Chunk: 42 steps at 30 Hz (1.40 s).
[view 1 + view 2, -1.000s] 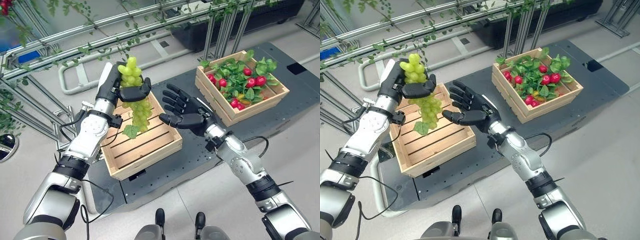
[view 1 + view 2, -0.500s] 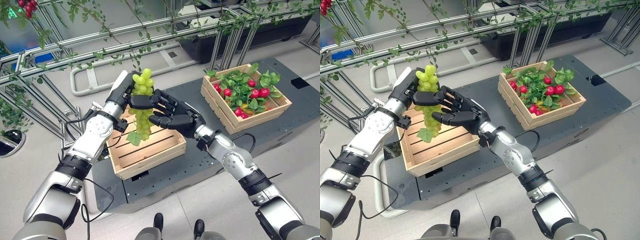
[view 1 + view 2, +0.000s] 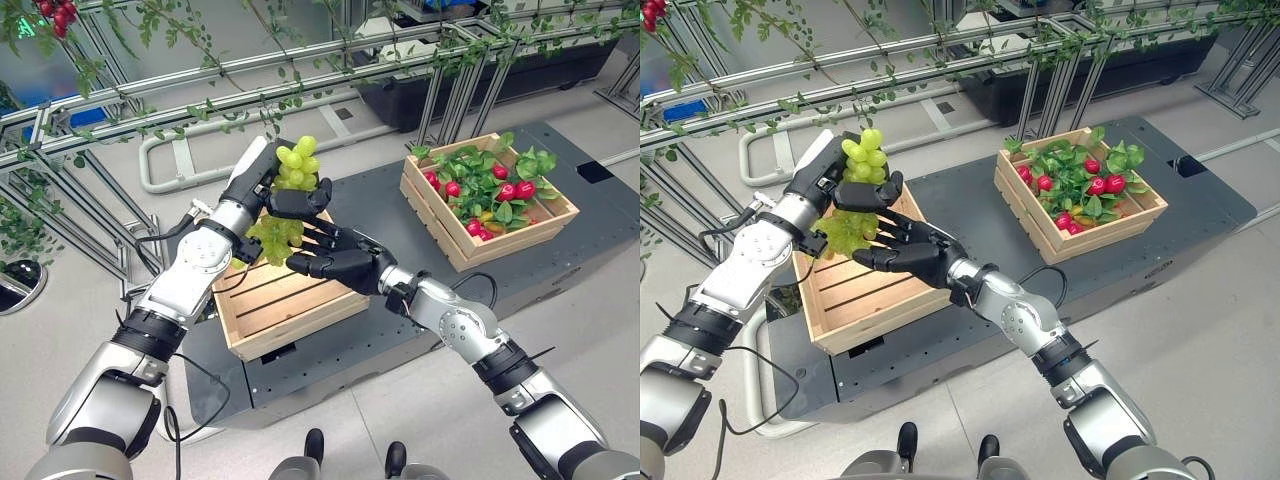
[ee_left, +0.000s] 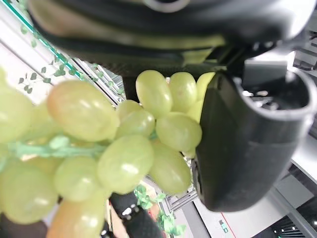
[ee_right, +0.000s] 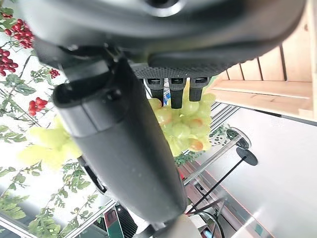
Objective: Pick up the fruits from the basket on one side to the basket on the other side
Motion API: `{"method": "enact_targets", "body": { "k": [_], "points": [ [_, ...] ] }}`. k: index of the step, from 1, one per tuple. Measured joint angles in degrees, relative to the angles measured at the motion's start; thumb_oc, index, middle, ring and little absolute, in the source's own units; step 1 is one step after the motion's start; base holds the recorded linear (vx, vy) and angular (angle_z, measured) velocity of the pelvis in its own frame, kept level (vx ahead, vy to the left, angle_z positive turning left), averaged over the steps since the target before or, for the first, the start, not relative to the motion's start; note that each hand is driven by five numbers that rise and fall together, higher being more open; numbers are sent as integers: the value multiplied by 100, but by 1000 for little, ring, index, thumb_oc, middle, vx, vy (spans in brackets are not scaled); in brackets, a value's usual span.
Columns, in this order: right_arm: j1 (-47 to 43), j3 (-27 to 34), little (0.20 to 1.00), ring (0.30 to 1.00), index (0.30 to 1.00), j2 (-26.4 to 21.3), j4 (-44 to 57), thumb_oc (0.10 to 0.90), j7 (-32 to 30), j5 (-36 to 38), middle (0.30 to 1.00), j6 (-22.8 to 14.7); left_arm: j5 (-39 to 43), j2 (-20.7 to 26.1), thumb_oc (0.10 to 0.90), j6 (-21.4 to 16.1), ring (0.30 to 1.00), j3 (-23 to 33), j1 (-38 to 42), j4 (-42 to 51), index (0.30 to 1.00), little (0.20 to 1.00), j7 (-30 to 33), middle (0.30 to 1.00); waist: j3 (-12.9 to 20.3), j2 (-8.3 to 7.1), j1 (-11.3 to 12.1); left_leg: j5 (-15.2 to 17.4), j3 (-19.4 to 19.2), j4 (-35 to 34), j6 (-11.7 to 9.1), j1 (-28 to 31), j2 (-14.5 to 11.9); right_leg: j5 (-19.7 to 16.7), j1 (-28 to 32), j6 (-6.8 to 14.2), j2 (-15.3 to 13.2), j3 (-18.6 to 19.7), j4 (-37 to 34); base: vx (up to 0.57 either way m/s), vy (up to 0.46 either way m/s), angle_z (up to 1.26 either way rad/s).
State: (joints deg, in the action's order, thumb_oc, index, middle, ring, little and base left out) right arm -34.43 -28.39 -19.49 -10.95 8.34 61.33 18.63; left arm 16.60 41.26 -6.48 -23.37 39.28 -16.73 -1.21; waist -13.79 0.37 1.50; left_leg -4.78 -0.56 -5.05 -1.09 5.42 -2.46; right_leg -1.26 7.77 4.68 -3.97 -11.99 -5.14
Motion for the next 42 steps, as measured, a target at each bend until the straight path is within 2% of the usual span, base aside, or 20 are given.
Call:
{"method": "enact_targets", "body": {
  "k": [5,10,13,19,22,26,29,33,34,39,42],
  "points": [
    [2,0,900,900,900,-12,-9,800,-22,-8,900,-18,244,-94,400,2,300,-46,-12,121,300,300,-204,300,0,0,-1,0,-5,0,0,4,0,0,0,0,0,6,0,0,0,0],
    [3,-1,900,900,900,77,-69,800,-291,-24,900,-438,455,-370,400,74,300,-47,-25,339,300,300,-382,300,0,0,18,0,-8,0,0,12,0,-1,8,0,1,10,0,0,0,0],
    [2,4,900,900,900,238,-132,800,-588,-215,900,-874,455,-474,400,123,300,-42,-23,437,300,300,-413,300,0,1,15,0,-7,0,0,41,0,0,35,0,2,11,0,0,0,0],
    [31,-4,900,900,900,371,-127,800,-1006,-943,900,-1044,456,-495,400,123,300,-18,-23,438,300,300,-423,300,2,4,7,0,-5,0,0,53,-2,0,48,0,3,13,0,0,0,0],
    [82,-4,900,900,900,380,-106,800,-1095,-973,900,-1113,458,-497,400,122,300,-18,-23,439,300,300,-442,300,2,4,20,0,-2,0,0,51,-1,0,48,0,3,12,0,0,0,0],
    [114,50,900,900,900,428,-87,800,-1206,-1141,900,-1488,456,-503,400,124,300,-19,-125,436,300,300,-565,300,9,17,22,0,1,0,0,43,0,0,42,0,0,12,0,0,0,0],
    [115,62,900,900,900,414,-56,800,-1199,-1136,900,-1531,586,-546,400,128,300,-19,-165,430,300,300,-570,300,20,36,24,0,5,0,0,42,-2,0,42,0,3,11,0,0,0,0],
    [124,62,900,900,900,390,-58,800,-1148,-1076,900,-1529,621,-562,400,128,300,-18,-169,429,300,300,-596,300,80,136,27,1,13,0,1,40,3,0,44,0,-1,11,0,0,0,0],
    [124,62,300,300,300,356,-60,400,-1113,-932,300,-1529,633,-584,400,128,300,-17,-169,429,300,300,-595,300,103,173,39,0,18,0,1,40,1,0,45,0,1,10,0,0,0,0],
    [126,82,300,300,300,316,-191,400,-962,-443,300,-1527,678,-681,400,127,300,14,-169,430,300,300,-580,300,139,223,38,0,20,0,0,65,-3,0,70,0,6,10,0,0,0,0],
    [125,186,300,300,300,322,-379,400,-962,-433,300,-1527,680,-831,400,127,300,-19,-183,459,300,300,-609,300,179,220,50,0,20,-1,0,65,-2,0,72,0,6,10,0,0,0,0]
  ]
}}
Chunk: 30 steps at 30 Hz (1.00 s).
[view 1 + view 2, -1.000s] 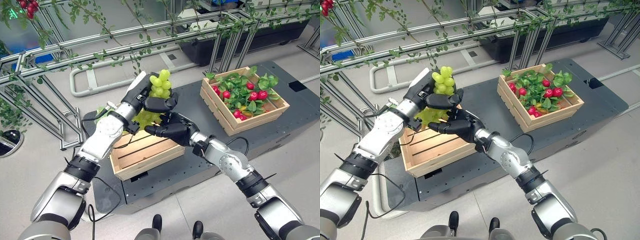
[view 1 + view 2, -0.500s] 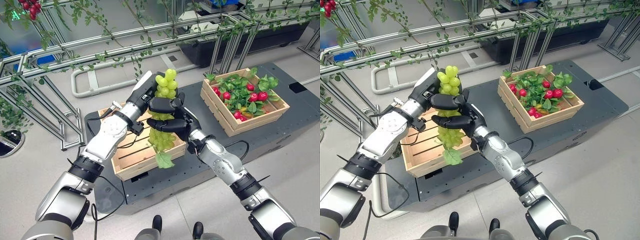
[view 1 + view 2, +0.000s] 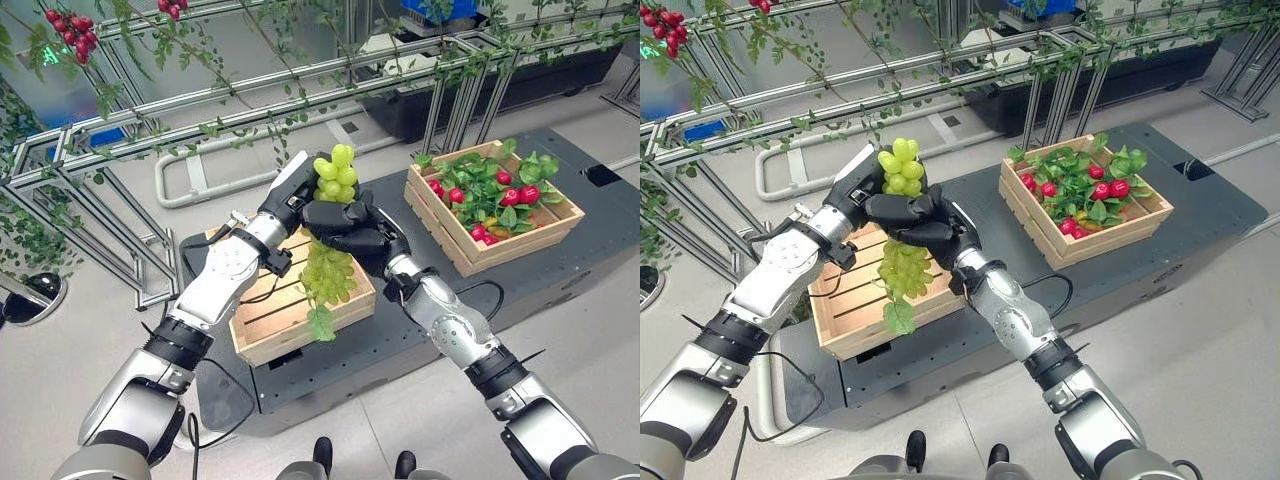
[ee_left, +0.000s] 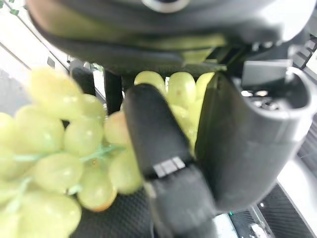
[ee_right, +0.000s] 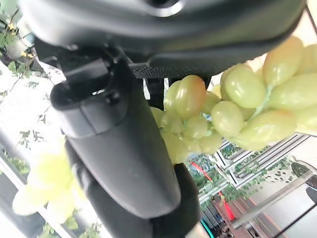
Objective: Pick up the fruits from the basket on one side to the basket on the other side
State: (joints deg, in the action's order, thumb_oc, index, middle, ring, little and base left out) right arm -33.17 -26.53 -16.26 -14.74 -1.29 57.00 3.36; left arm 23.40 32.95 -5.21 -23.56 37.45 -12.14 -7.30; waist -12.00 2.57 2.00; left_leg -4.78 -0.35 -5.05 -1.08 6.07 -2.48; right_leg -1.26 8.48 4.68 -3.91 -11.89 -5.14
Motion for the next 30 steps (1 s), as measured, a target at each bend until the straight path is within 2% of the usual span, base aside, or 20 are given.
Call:
{"method": "enact_targets", "body": {
  "k": [8,10,19,30],
  "points": [
    [2,65,300,300,300,41,-103,400,11,197,300,7,0,-103,400,1,300,-3,-11,287,300,300,53,300,46,-45,-1,0,-7,0,0,1,-1,0,-4,0,1,5,0,0,0,0],
    [4,53,300,300,300,72,-103,400,12,196,300,7,0,-101,800,2,900,-2,-11,296,900,900,95,900,66,-61,-17,0,-10,0,0,3,-3,0,-4,0,3,8,0,0,0,0],
    [212,59,300,300,300,121,-104,400,11,196,300,7,2,-104,800,5,900,1,-26,241,900,900,237,900,131,-131,-20,2,-31,-1,1,6,-4,0,-12,0,5,29,0,0,0,0],
    [552,85,300,300,300,96,-104,400,10,195,300,7,5,-123,800,5,900,36,-167,72,900,900,377,900,168,-134,-76,4,-153,-1,3,8,-12,-5,-43,4,6,95,0,5,-1,-2]
  ]
}}
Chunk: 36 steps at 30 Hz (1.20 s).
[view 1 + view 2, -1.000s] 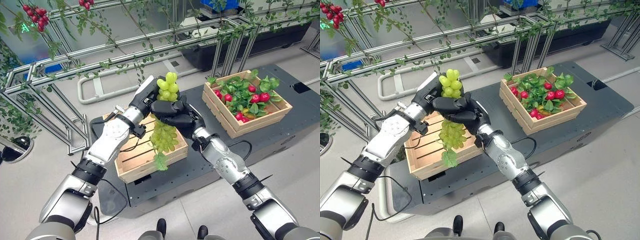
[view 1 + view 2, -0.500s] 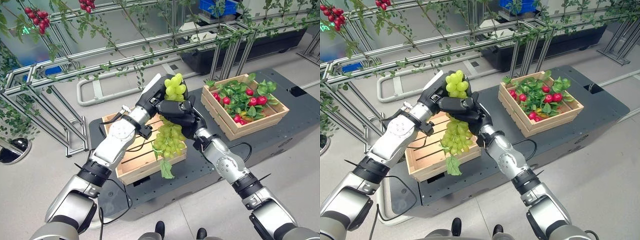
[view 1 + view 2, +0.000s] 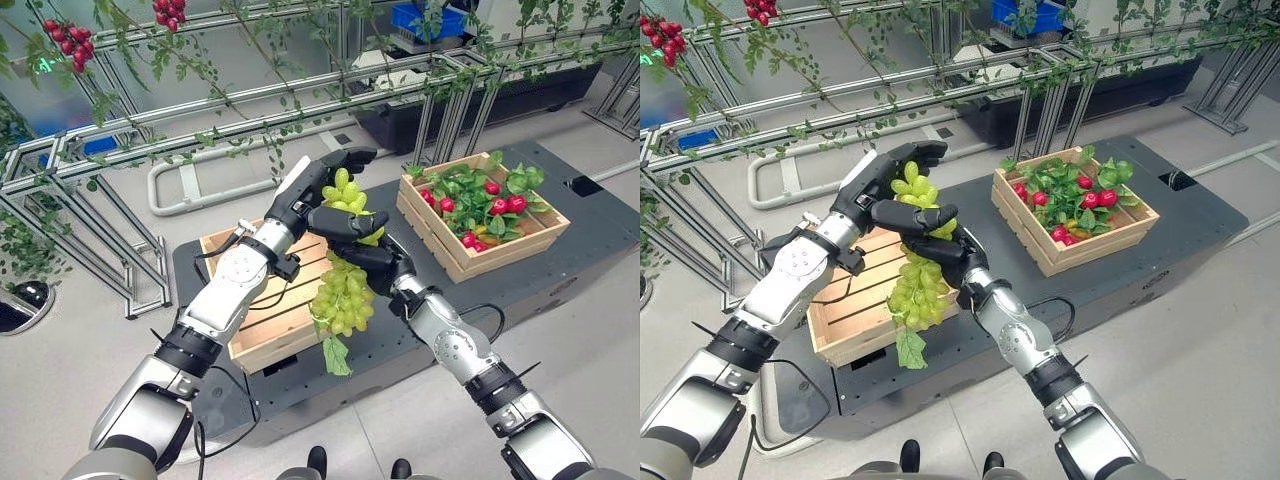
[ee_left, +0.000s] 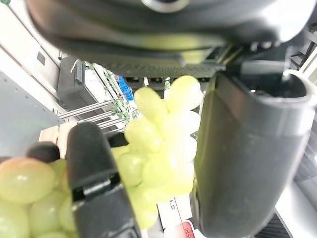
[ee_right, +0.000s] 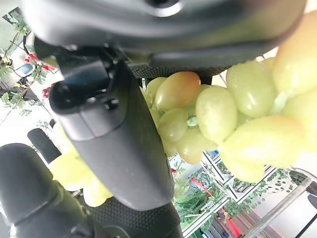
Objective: Pick up the fruits from the basket on one side to the basket on the other side
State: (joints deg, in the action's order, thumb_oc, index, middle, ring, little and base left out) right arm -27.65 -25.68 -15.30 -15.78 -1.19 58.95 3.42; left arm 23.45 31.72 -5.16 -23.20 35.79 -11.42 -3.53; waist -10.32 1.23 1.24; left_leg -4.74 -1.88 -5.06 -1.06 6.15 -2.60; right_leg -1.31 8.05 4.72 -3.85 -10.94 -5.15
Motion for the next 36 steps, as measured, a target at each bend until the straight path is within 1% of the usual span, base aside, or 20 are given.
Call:
{"method": "enact_targets", "body": {
  "k": [4,8,12,13,14,16,20,24,26,27,28,30,32,33,36],
  "points": [
    [29,45,300,300,300,-16,0,400,0,-1,300,0,268,-26,800,-24,900,22,-27,-105,900,900,3,900,6,1,-25,7,-25,-1,6,18,-5,-8,-14,5,5,73,0,28,-7,-8],
    [168,125,300,300,300,1,0,400,1,-4,300,-5,610,-333,800,-76,900,347,-367,-166,900,900,72,900,15,0,-58,17,-121,-2,17,32,-5,-22,-34,8,2,129,0,24,-7,-9],
    [495,332,300,300,300,8,5,400,4,-9,300,-8,593,-421,800,-228,900,423,-777,-169,900,900,224,900,16,-3,-103,22,-169,-3,21,41,-8,-29,-48,9,5,168,0,18,-7,-6],
    [679,444,300,300,300,21,19,400,16,-9,300,-10,578,-424,800,-322,900,527,-1001,-167,900,900,288,900,17,-4,-114,34,-189,-3,25,61,-12,-29,-48,10,5,216,-1,16,-2,-15],
    [780,506,300,300,300,17,19,400,16,-9,300,-12,578,-432,800,-332,900,625,-1120,-167,900,900,346,900,17,-4,-118,42,-215,-4,27,73,-12,-31,-55,13,6,254,-1,22,-2,-21],
    [1145,746,300,300,300,-49,19,400,17,-9,300,-35,555,-442,800,-341,900,1036,-1531,-177,900,900,590,900,22,-14,-197,66,-304,-5,39,108,-12,-37,-54,20,0,320,-3,25,-7,-18],
    [1646,1008,300,300,300,-241,17,400,20,-12,300,-158,680,-654,800,-474,900,1513,-1816,-225,900,900,880,900,60,-78,-239,82,-353,-5,44,135,-13,-42,-68,28,4,399,-4,11,-9,-11],
    [1808,1072,300,300,300,-249,16,400,63,-12,300,-166,800,-688,800,-662,900,1527,-1824,-326,900,900,1014,900,97,-139,-330,82,-409,-5,44,139,-17,-63,-90,29,9,443,-4,-4,-9,-7],
    [1811,1097,300,300,300,-211,16,400,144,-11,300,-168,818,-735,800,-700,900,1527,-1824,-341,900,900,1023,900,99,-143,-350,85,-485,-5,48,140,-18,-95,-127,33,5,482,-4,-7,-14,-20],
    [1854,1137,300,300,300,-170,21,400,211,-10,300,-198,805,-813,800,-715,900,1521,-1827,-352,900,900,1037,900,101,-146,-372,85,-530,-5,49,140,-19,-118,-154,36,13,576,-4,-7,-18,-18],
    [1923,1157,300,300,300,-147,21,400,266,-9,300,-256,763,-864,800,-715,900,1507,-1849,-352,900,900,1039,900,105,-151,-358,87,-540,-5,52,144,-18,-126,-153,38,12,588,-4,-10,-17,-13],
    [2026,1169,300,300,300,-136,28,400,279,-9,300,-280,725,-873,800,-715,900,1489,-1903,-351,900,900,1020,900,118,-169,-404,87,-585,-6,52,144,-22,-131,-177,37,13,606,-5,-14,-21,-10],
    [2209,1194,300,300,300,-84,30,400,310,-9,300,-383,630,-869,800,-718,900,1491,-2037,-350,900,900,994,900,134,-183,-417,90,-621,-6,55,149,-28,-136,-182,34,13,613,-6,-15,-25,-9],
    [2336,1196,300,300,300,-65,38,400,338,-10,300,-393,602,-871,800,-718,900,1500,-2174,-342,900,900,976,900,142,-194,-493,93,-636,-8,57,145,-27,-138,-197,35,15,633,-14,-8,-26,-8],
    [2622,1200,300,300,300,-56,44,400,393,-17,300,-396,604,-918,800,-695,900,1500,-2533,-351,900,900,873,900,144,-199,-535,106,-730,-8,66,143,-31,-156,-247,36,20,741,-25,-11,-36,-18]
  ]
}}
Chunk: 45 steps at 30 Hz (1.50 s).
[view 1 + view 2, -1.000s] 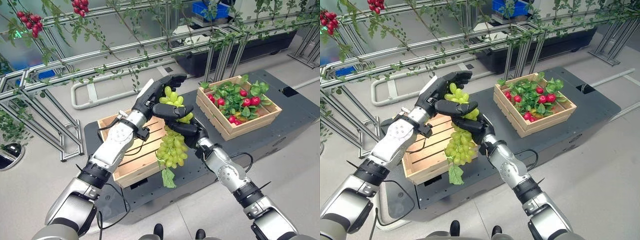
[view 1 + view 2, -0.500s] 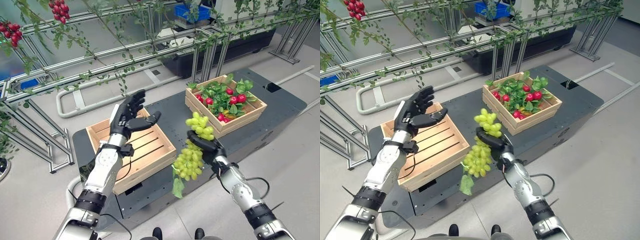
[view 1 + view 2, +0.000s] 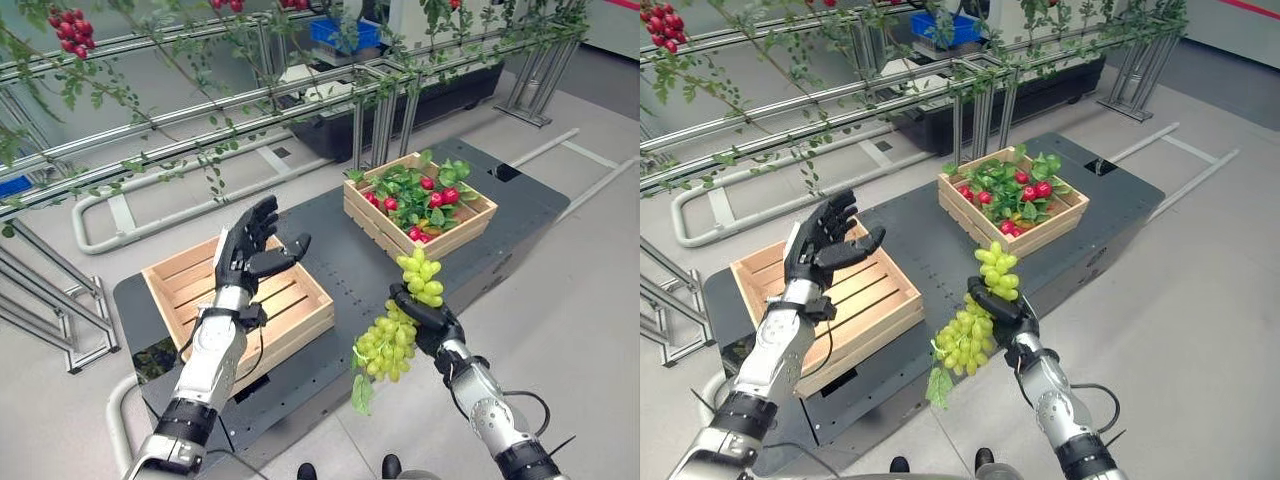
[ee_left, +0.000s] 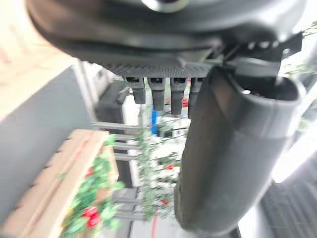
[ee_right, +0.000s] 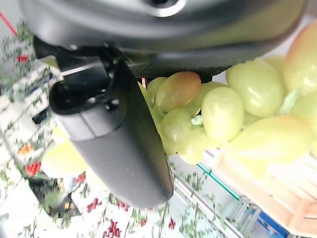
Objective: Pick up the fruits from the basket on one side to the basket on the other side
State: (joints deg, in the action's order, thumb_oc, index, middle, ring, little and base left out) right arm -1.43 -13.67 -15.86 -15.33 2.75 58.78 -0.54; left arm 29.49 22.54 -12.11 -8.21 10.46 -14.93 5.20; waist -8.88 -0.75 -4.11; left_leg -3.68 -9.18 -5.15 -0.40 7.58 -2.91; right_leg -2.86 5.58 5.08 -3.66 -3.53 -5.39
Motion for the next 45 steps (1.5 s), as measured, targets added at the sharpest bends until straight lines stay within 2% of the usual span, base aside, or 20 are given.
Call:
{"method": "enact_targets", "body": {
  "k": [5,6,7,8,9,10,12,16,20,23,24,26,27,29,31,32,35,37,41,45],
  "points": [
    [306,9,300,300,300,-90,43,400,118,-258,300,0,3,-221,800,130,900,0,-725,2,900,900,-179,900,1,-4,-65,54,-15,6,-35,99,22,-22,-54,-21,49,298,0,-78,51,-29],
    [287,10,300,300,300,-111,54,400,163,-262,300,0,5,-216,800,126,900,17,-865,12,900,900,-191,900,-20,-66,41,174,441,260,-19,47,108,-84,-129,-22,105,661,65,-209,190,-108],
    [260,-10,300,300,300,-116,81,400,232,-259,300,1,9,-208,800,107,900,22,-979,14,900,900,-154,900,-73,-264,265,564,1618,901,412,-260,578,-76,-289,-30,-3,1244,244,-256,247,-160],
    [188,-69,300,300,300,-158,84,400,318,-259,300,4,17,-202,800,77,900,45,-1118,45,900,900,-112,900,-53,-356,508,712,2253,950,617,-318,949,-66,-510,-44,-68,1572,376,-233,239,-222],
    [-32,-59,300,300,300,-210,85,400,482,-259,300,2,60,-198,800,62,900,85,-1224,-18,900,900,-109,900,-80,-289,669,743,2523,842,713,-425,1290,-127,-842,52,-41,1748,638,-177,186,-172],
    [-126,-21,300,300,300,-239,86,400,485,-255,300,-1,60,-205,800,63,900,83,-1193,-94,900,900,-110,900,-115,-117,580,662,2200,809,721,-510,1163,-119,-825,69,79,1576,676,-167,133,-134],
    [-193,-41,300,300,300,22,93,400,472,-237,300,-61,71,-119,800,61,900,182,-1090,-261,900,900,-2,900,-190,-196,497,367,1658,799,650,-456,1021,-98,-885,95,120,1513,688,-192,150,-78],
    [-173,-23,300,300,300,24,327,400,503,-237,300,-66,67,-110,800,-42,900,222,-791,-258,900,900,36,900,-196,-229,330,191,1458,544,702,-429,971,-83,-896,78,64,1533,728,-119,167,-42],
    [-129,5,300,300,300,-38,342,400,502,-234,300,-114,81,-88,800,-141,900,212,-586,-128,900,900,37,900,-292,-49,146,102,1266,338,650,-331,970,-211,-880,214,45,1562,522,-82,96,-26],
    [-51,5,300,300,300,-69,349,400,503,-235,300,-114,135,-83,800,-150,900,205,-576,-31,900,900,65,900,-312,-34,206,68,918,140,625,-145,883,-412,-869,228,63,1497,339,-122,39,-62],
    [-52,5,300,300,300,-75,353,400,503,-235,300,-114,181,-78,800,-151,900,206,-585,-32,900,900,81,900,-316,-41,209,61,792,84,637,-89,871,-433,-908,222,57,1366,345,-211,16,-90],
    [-77,12,300,300,300,-77,365,400,503,-237,300,-115,276,-71,800,-151,900,257,-659,-19,900,900,143,900,-361,6,278,118,228,92,658,-19,708,-277,-1046,30,-163,408,658,-171,-5,-98],
    [-115,12,300,300,300,-112,400,400,505,-238,300,-119,287,-139,800,-154,900,381,-725,22,900,900,150,900,-463,207,341,154,22,61,599,32,447,-195,-1345,-72,-146,-81,1597,-97,-21,-85],
    [-140,17,300,300,300,-189,453,400,507,-261,300,-124,289,-144,800,-153,900,462,-767,38,900,900,192,900,-548,339,391,154,-229,58,585,40,167,202,-1459,-39,-284,-399,2653,-89,-73,-65],
    [-134,16,300,300,300,-193,467,400,508,-267,300,-132,295,-144,800,-150,900,498,-844,48,900,900,276,900,-535,308,513,170,-353,61,560,98,27,506,-1180,-21,-461,-663,2924,-56,-202,-59],
    [-138,13,300,300,300,-169,488,400,514,-298,300,-186,298,-179,800,-151,900,544,-946,89,900,900,314,900,-531,284,675,216,-527,66,314,175,-68,738,-1013,-49,-605,-885,2988,-42,-260,-69],
    [-146,-52,300,300,300,-118,633,400,551,-521,300,-213,321,-170,800,-116,900,656,-1265,137,900,900,391,900,-511,10,941,296,-682,263,103,191,-91,1105,-560,-35,-504,-1165,2066,-64,-256,-88],
    [-237,-63,300,300,300,-113,637,400,565,-686,300,-220,371,-252,800,-66,900,643,-1458,113,900,900,538,900,-496,17,1114,304,-671,470,100,125,-306,706,-210,-113,-188,-1090,1114,-78,-124,-110],
    [-225,5,300,300,300,-406,598,400,547,-696,300,-271,370,-364,800,62,900,296,-1393,154,900,900,669,900,-371,24,835,86,-170,49,-127,-1,-215,387,-84,-324,254,-766,495,-60,-75,-47],
    [-62,26,300,300,300,-457,600,400,546,-711,300,-295,289,-389,800,248,900,139,-1209,155,900,900,851,900,-308,-62,471,51,-197,11,-171,-10,-240,247,-43,-338,318,-742,247,-78,-78,-14]
  ]
}}
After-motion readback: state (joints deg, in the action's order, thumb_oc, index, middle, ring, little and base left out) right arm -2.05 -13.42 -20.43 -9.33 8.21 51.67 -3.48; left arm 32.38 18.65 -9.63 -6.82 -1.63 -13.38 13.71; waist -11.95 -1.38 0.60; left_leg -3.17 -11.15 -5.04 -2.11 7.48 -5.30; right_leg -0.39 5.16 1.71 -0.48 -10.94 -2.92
